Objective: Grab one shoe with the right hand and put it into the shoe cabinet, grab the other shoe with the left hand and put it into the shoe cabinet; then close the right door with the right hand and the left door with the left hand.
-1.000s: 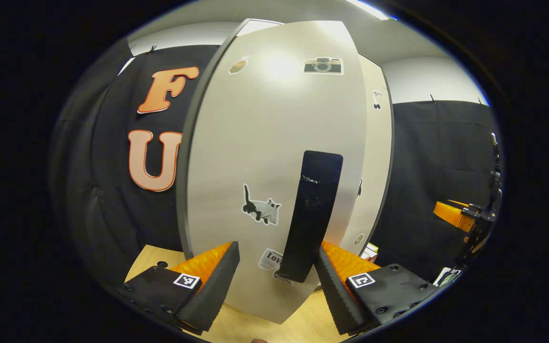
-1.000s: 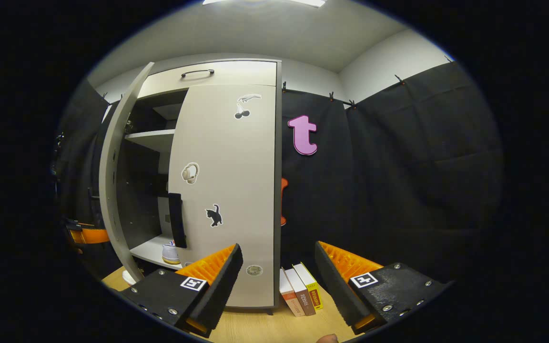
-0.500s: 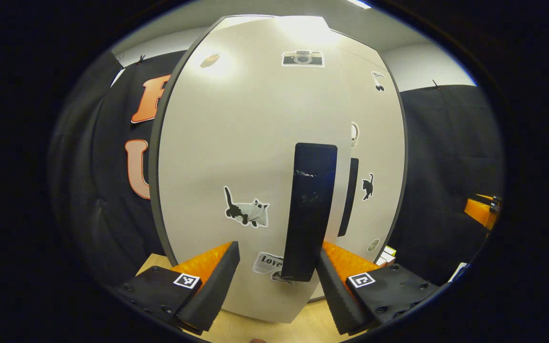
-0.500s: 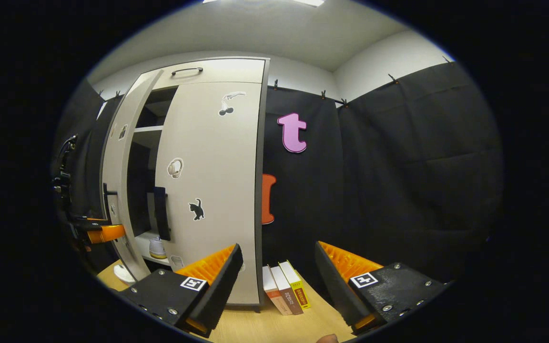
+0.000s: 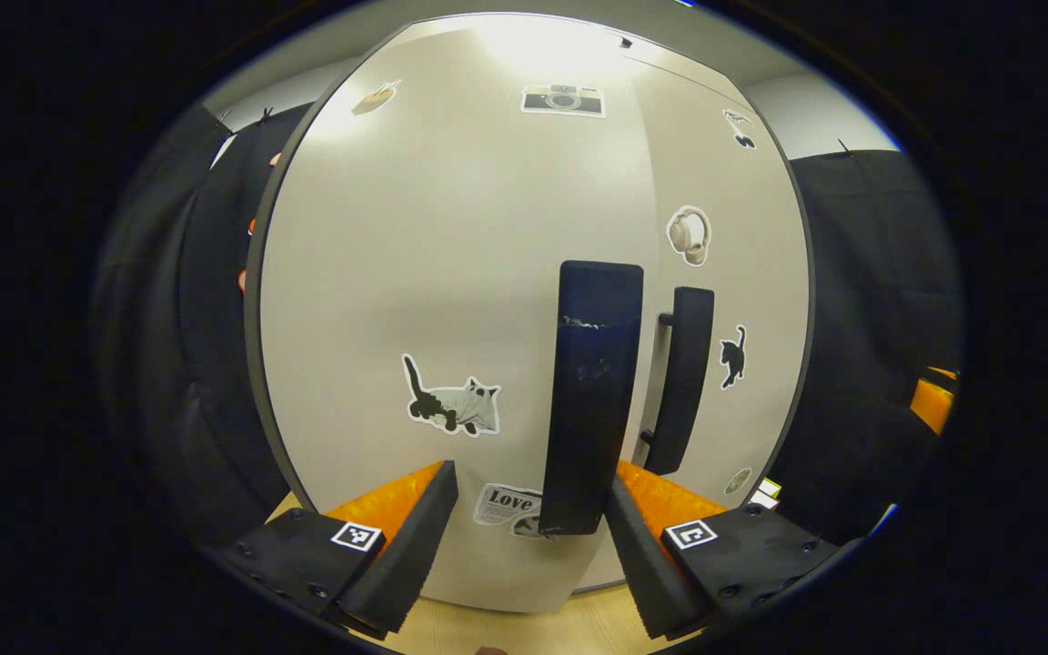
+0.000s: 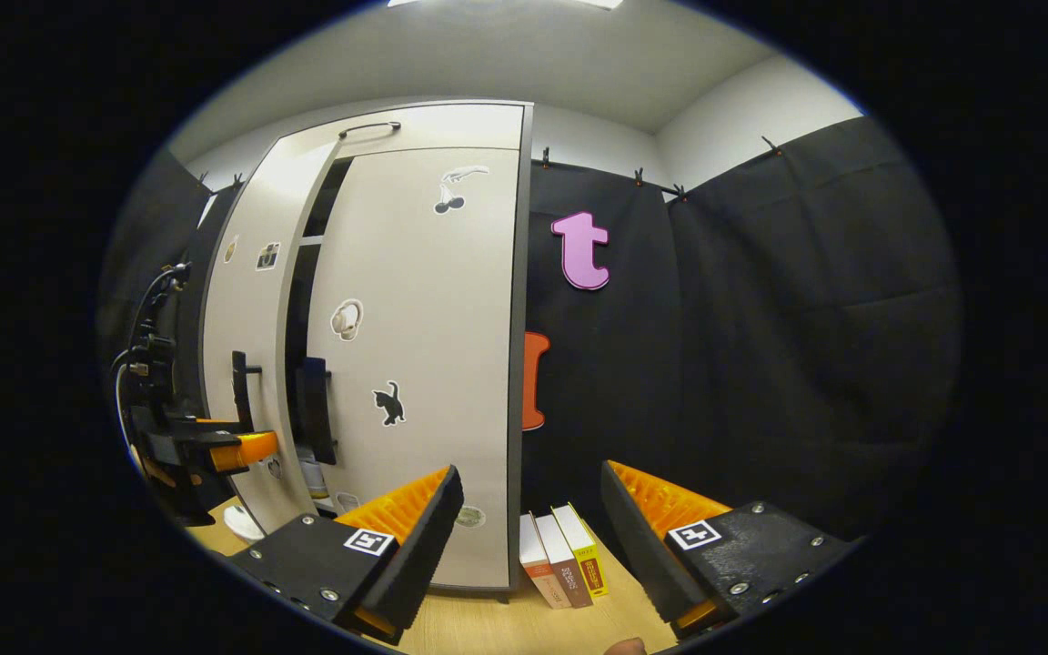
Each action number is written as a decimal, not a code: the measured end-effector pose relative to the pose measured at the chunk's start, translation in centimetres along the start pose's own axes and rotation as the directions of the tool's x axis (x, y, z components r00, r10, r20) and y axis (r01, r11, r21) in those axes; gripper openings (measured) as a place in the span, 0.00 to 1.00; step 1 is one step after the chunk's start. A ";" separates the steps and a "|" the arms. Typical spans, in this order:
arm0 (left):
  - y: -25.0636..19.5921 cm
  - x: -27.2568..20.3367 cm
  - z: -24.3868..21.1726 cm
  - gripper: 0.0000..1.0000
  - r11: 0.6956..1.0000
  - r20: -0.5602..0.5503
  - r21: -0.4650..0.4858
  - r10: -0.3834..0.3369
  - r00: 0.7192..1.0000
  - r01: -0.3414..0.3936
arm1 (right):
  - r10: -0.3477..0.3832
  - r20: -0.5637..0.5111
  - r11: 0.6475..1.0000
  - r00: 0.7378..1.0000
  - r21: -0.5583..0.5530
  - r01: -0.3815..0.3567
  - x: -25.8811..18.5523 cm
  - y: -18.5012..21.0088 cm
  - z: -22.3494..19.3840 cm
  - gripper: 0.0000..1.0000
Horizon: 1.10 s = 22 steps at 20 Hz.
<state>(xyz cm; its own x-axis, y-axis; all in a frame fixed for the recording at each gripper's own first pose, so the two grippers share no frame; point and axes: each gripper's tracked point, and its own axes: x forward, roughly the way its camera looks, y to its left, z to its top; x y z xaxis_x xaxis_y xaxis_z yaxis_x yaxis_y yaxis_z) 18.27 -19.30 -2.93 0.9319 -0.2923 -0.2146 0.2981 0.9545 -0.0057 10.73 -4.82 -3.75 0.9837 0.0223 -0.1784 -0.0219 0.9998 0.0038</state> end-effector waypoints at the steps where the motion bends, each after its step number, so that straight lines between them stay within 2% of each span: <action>1: -0.1 0.0 -0.1 0.97 1.000 -0.005 0.001 0.005 1.000 -0.005 | 0.008 -0.002 1.000 1.000 0.001 -0.008 0.2 0.2 0.0 0.94; 12: -0.1 -0.6 0.6 0.98 0.997 -0.048 0.014 0.077 0.996 -0.077 | 0.074 0.006 0.997 0.997 0.014 -0.074 2.4 1.3 2.9 0.94; 16: 0.5 -5.5 5.0 0.99 0.998 0.002 0.002 0.071 0.998 -0.071 | 0.100 0.024 0.995 0.995 -0.002 -0.100 2.1 1.8 5.9 0.94; 22: 5.2 -14.4 13.7 0.99 0.996 0.146 0.007 0.086 0.986 -0.088 | 0.131 0.086 0.991 0.988 -0.008 -0.131 -0.2 2.1 10.3 0.94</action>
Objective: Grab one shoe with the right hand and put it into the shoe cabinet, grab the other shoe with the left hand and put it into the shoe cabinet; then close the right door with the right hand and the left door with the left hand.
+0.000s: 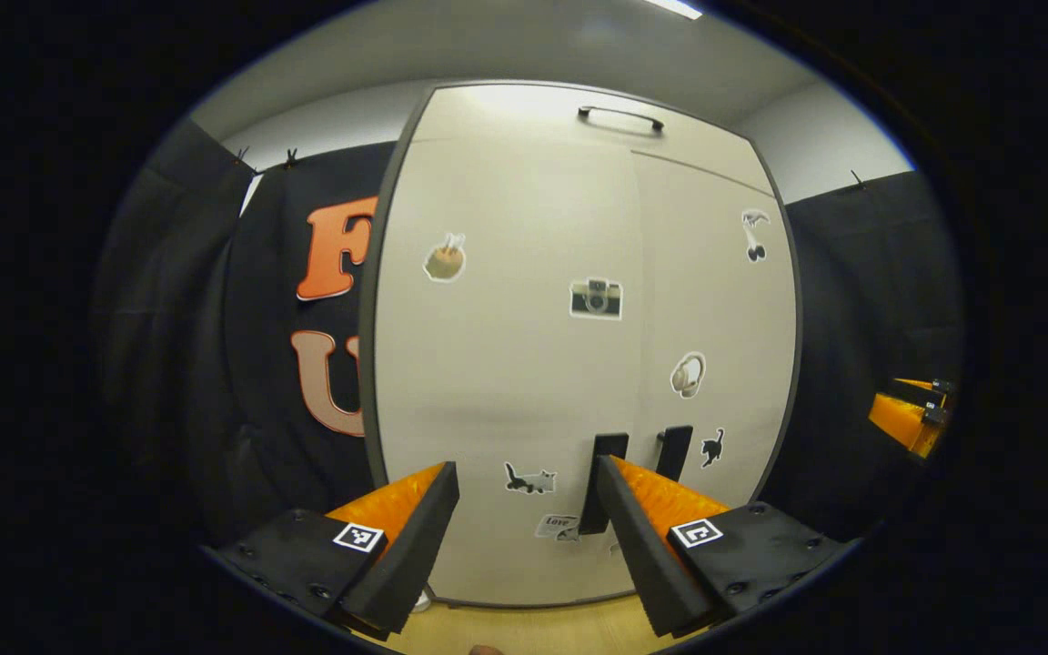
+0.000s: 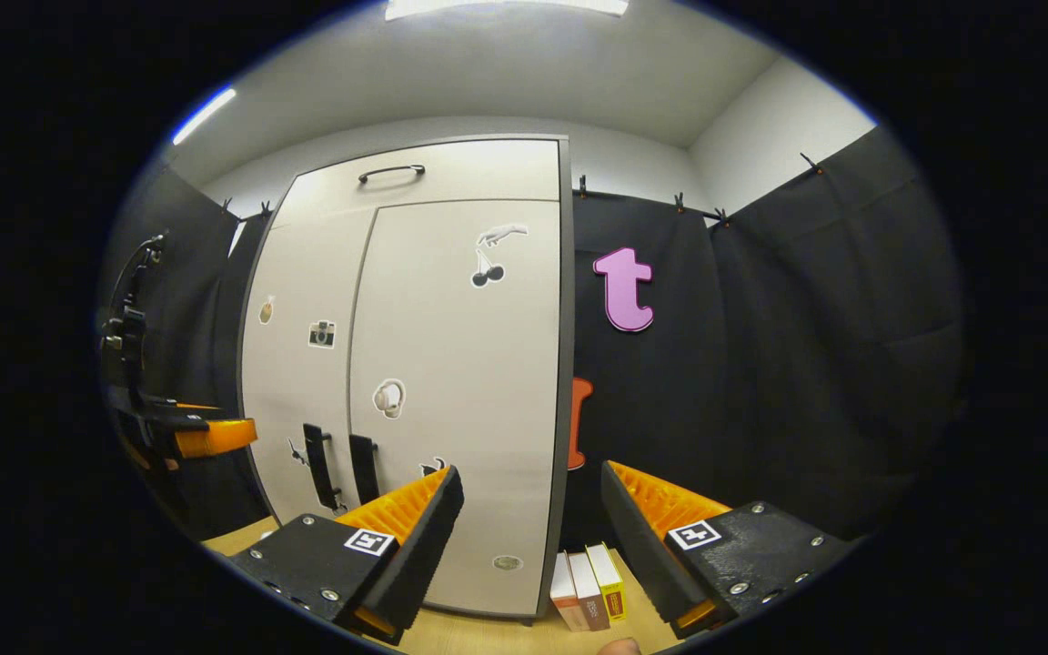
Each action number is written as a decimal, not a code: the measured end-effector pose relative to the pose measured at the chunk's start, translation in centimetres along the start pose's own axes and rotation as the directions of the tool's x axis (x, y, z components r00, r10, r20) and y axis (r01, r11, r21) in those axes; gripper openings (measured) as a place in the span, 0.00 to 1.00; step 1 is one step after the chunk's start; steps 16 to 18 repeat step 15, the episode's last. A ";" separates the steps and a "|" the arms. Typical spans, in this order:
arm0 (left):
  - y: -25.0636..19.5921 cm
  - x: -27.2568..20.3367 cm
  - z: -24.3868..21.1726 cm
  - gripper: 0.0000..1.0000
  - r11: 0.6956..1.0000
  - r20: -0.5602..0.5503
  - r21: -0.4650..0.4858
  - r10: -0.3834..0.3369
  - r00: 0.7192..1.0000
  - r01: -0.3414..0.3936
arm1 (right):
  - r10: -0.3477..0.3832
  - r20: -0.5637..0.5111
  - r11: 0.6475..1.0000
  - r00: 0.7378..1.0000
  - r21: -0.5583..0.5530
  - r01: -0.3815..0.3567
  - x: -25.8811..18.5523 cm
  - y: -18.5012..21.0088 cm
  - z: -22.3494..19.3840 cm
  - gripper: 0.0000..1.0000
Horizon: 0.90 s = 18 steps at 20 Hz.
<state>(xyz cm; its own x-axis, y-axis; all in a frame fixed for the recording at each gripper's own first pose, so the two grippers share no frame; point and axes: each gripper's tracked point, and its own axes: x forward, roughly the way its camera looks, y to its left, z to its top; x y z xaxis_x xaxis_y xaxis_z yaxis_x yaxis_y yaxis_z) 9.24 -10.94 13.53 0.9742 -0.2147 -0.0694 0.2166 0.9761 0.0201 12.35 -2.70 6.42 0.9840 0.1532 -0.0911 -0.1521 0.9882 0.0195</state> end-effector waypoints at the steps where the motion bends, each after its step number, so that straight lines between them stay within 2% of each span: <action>1: 1.4 -1.1 1.2 0.99 1.000 0.019 0.011 0.017 1.000 -0.017 | -0.004 0.007 1.000 1.000 -0.006 0.004 -0.4 -0.2 0.6 0.94; 5: 7.2 -6.0 4.8 1.00 0.994 0.088 0.042 0.096 0.991 -0.100 | -0.021 0.045 1.000 0.999 -0.013 0.022 -2.4 -0.2 3.4 0.94; 6: 8.4 -7.1 5.7 0.96 0.992 0.106 0.043 0.111 0.988 -0.116 | -0.025 0.055 1.000 0.998 -0.013 0.026 -2.8 -0.1 4.1 0.94; 10: 12.5 -11.3 8.7 0.99 0.983 0.176 0.050 0.163 0.971 -0.174 | -0.033 0.091 0.999 0.995 -0.022 0.035 -4.7 0.9 6.2 0.93; 15: 16.8 -15.9 10.3 1.00 0.979 0.218 0.023 0.194 0.957 -0.203 | -0.031 0.122 0.999 0.992 -0.012 0.033 -7.1 2.9 7.3 0.94; 18: 16.8 -15.9 10.3 1.00 0.979 0.218 0.023 0.194 0.957 -0.203 | -0.031 0.122 0.999 0.992 -0.012 0.033 -7.1 2.9 7.3 0.94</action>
